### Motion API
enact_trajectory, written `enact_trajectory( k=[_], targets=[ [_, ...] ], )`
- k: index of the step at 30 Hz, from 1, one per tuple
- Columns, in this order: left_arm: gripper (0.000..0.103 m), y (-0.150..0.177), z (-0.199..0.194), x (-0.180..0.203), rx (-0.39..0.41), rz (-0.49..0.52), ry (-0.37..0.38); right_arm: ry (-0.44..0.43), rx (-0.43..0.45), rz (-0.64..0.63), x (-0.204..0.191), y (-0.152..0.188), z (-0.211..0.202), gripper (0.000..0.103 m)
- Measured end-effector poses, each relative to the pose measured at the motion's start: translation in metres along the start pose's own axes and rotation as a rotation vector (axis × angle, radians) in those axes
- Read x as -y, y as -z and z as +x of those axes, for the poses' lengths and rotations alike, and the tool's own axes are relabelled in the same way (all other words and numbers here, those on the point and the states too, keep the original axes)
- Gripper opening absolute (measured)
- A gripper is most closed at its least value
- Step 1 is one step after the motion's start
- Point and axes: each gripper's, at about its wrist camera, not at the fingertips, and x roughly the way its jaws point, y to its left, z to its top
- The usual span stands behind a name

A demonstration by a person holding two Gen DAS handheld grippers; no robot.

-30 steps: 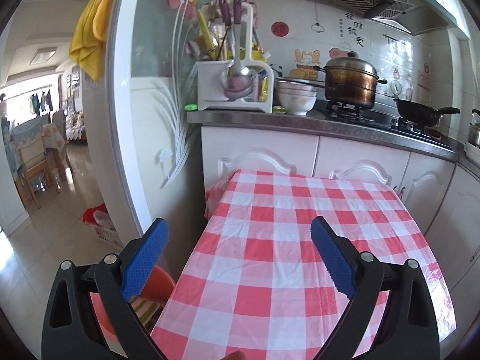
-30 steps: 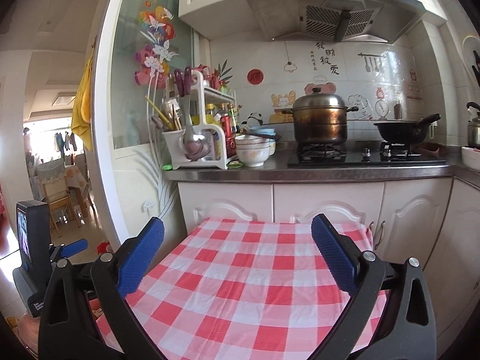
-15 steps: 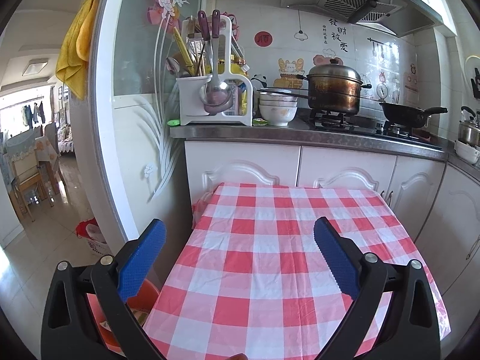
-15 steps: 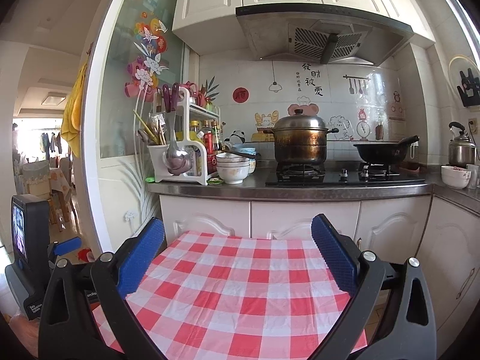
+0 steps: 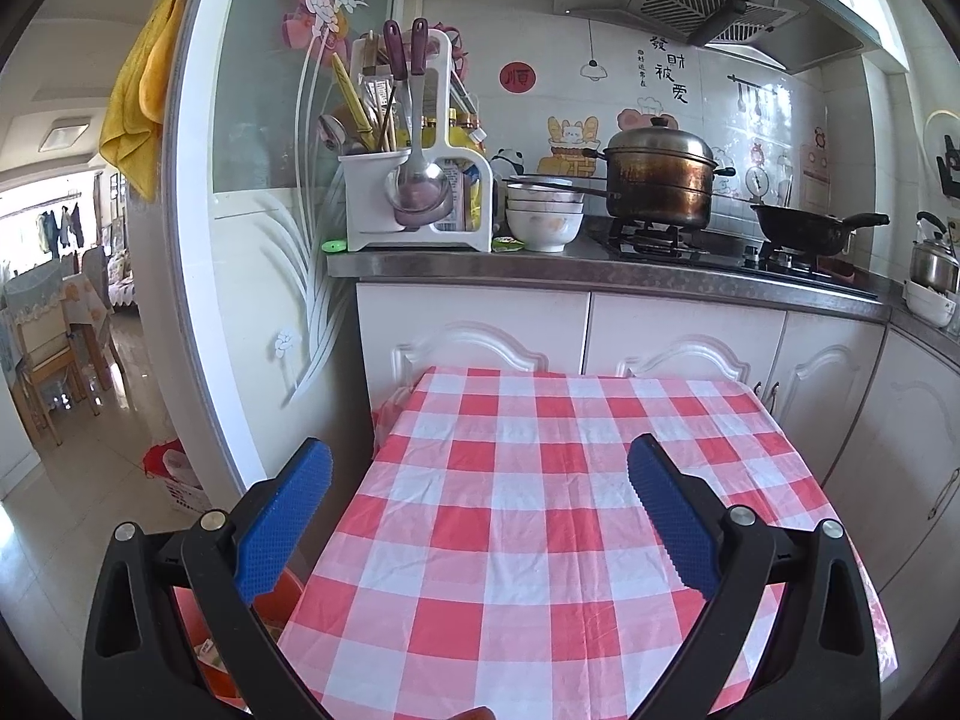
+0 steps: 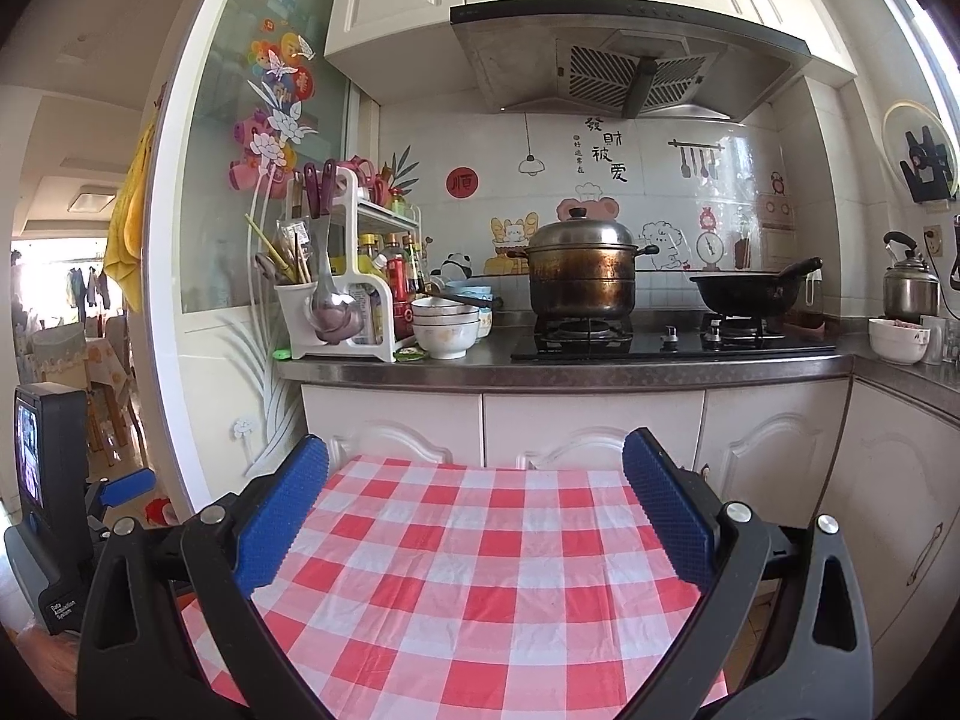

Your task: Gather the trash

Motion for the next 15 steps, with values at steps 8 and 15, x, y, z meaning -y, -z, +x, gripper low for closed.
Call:
enact_trajectory(
  k=[8, 15],
  targets=[
    [0.098, 0.003, 0.014, 0.003, -0.033, -0.003, 0.011, -0.005, -0.035, 0.024, 0.01, 0.008, 0.011, 0.099],
    [0.098, 0.017, 0.043, 0.013, -0.12, -0.01, 0.04, 0.014, -0.124, 0.077, 0.03, 0.031, 0.037, 0.099]
  ],
)
